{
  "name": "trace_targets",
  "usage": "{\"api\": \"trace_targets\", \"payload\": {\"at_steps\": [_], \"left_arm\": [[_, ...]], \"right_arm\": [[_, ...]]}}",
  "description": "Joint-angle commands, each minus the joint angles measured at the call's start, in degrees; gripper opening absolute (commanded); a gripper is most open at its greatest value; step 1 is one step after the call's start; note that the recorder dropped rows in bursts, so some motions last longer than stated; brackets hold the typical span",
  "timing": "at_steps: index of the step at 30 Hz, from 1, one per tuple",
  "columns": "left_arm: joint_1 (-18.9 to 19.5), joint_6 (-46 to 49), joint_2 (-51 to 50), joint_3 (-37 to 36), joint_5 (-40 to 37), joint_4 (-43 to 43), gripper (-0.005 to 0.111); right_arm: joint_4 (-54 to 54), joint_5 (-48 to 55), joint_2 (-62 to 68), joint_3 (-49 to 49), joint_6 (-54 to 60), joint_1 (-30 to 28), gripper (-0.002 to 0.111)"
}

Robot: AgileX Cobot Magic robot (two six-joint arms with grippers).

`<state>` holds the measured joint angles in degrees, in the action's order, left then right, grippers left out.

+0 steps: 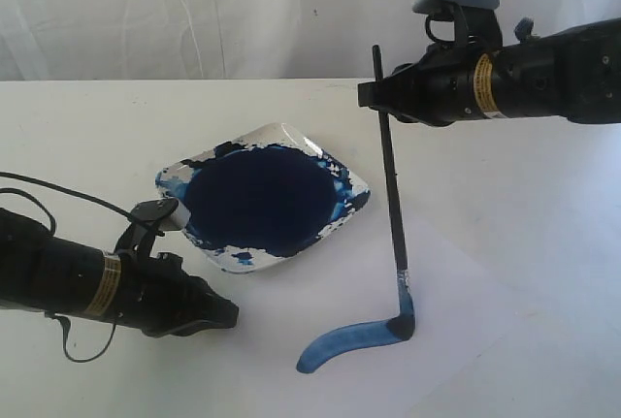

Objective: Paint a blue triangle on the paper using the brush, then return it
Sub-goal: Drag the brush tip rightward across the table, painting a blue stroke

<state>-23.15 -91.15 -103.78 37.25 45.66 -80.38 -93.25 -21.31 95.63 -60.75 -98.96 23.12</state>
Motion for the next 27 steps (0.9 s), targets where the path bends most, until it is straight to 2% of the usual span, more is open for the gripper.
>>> {"api": "trace_targets", "payload": {"at_steps": [1,14,27], "left_arm": [[-0.2,0.1,0.1,0.1,-0.3,0.0,0.000],[-0.2,0.1,0.1,0.1,-0.3,0.0,0.000],[-0.2,0.1,0.1,0.1,-0.3,0.0,0.000]], "right_arm": [[-1.2,3.8,-0.1,0.2,3.3,-0.3,0.000],[-1.4,10.5,-0.1,0.2,3.8,-0.3,0.000],[-1.2,11.1,-0.1,0.2,3.8,-0.3,0.000]]}}
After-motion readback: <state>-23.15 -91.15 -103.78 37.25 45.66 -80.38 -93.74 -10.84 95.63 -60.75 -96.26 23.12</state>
